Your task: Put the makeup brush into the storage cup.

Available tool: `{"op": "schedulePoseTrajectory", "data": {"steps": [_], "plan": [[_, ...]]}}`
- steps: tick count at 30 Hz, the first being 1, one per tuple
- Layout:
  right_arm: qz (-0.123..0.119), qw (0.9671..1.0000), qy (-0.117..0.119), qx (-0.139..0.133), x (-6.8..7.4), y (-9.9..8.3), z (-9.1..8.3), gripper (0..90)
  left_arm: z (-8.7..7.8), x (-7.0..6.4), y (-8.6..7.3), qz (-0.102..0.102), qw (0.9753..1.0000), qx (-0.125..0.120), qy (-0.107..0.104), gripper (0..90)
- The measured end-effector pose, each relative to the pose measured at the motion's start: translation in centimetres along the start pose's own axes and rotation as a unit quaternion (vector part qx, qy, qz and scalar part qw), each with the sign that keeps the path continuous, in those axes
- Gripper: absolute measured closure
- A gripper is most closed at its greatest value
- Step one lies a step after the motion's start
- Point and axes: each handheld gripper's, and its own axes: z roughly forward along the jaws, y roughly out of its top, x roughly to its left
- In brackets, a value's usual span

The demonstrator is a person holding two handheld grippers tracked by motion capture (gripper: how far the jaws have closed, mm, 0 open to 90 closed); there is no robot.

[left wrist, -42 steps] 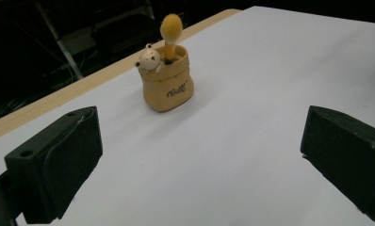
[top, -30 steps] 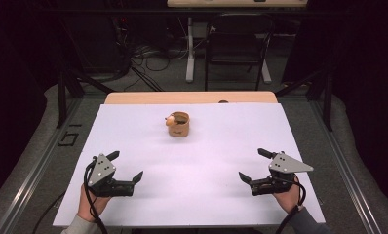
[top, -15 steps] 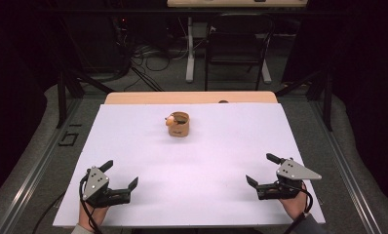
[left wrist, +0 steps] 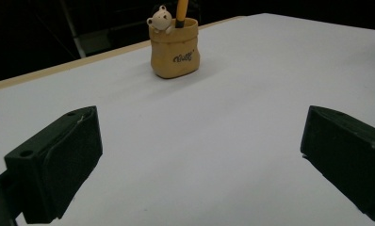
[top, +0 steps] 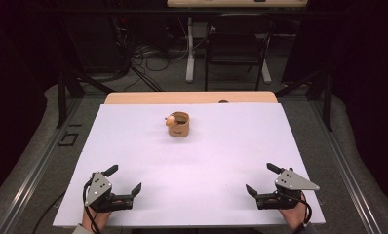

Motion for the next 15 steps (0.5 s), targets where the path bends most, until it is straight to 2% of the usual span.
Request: {"op": "schedulePoseTrajectory", "data": {"steps": [7,11,15], "plan": [[0.002,1.0,-0.003,-0.003,0.15,-0.19,-0.11,0.0,0.43,-0.22,-0.25,-0.006,0.9998,0.014,-0.012,0.0],[0.003,1.0,-0.005,0.004,0.17,-0.51,-0.37,0.0,0.65,-0.46,-0.54,-0.012,0.9995,0.023,-0.018,0.0],[-0.001,0.9999,-0.006,0.008,0.14,-0.64,-0.22,0.0,0.78,-0.58,-0.63,-0.005,0.9993,0.03,-0.023,0.0]]}}
